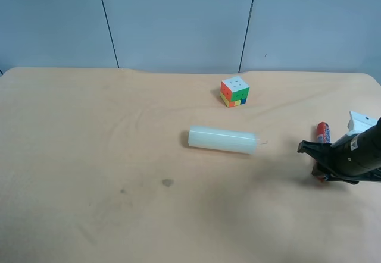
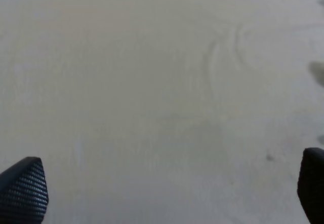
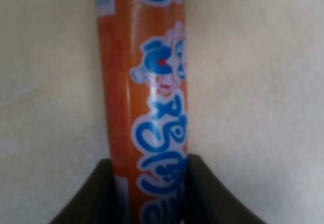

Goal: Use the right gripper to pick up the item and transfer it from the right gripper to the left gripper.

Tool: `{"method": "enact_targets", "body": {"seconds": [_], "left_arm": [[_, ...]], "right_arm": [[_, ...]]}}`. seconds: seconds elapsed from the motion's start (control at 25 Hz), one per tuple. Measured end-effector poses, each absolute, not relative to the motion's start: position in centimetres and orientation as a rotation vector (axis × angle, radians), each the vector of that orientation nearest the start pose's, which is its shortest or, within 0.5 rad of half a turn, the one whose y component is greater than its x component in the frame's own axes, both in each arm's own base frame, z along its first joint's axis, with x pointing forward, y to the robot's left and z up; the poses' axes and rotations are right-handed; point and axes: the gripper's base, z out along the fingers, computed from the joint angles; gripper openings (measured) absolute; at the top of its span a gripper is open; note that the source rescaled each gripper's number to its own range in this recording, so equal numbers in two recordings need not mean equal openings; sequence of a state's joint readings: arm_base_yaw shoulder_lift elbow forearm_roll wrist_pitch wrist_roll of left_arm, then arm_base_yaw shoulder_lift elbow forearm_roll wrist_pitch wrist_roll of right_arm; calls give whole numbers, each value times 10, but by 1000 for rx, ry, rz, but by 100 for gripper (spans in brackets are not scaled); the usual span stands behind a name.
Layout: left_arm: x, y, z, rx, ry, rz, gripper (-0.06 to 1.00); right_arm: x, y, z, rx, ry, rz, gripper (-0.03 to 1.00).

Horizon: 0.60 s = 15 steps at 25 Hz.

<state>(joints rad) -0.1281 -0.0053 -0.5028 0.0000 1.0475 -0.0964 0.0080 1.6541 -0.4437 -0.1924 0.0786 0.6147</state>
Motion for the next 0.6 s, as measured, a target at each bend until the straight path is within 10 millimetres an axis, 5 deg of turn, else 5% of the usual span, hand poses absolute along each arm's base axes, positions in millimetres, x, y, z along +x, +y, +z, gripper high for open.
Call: {"method": "enact_targets", "body": {"seconds": [0.32, 0.6], "left_arm": [[-5, 1, 279, 32, 2026, -142, 100], [-5, 1, 279, 32, 2026, -142, 100]], "right_arm": [[227, 3, 129, 334, 2593, 90, 1], [231, 30, 154, 18, 2461, 124, 1]]}}
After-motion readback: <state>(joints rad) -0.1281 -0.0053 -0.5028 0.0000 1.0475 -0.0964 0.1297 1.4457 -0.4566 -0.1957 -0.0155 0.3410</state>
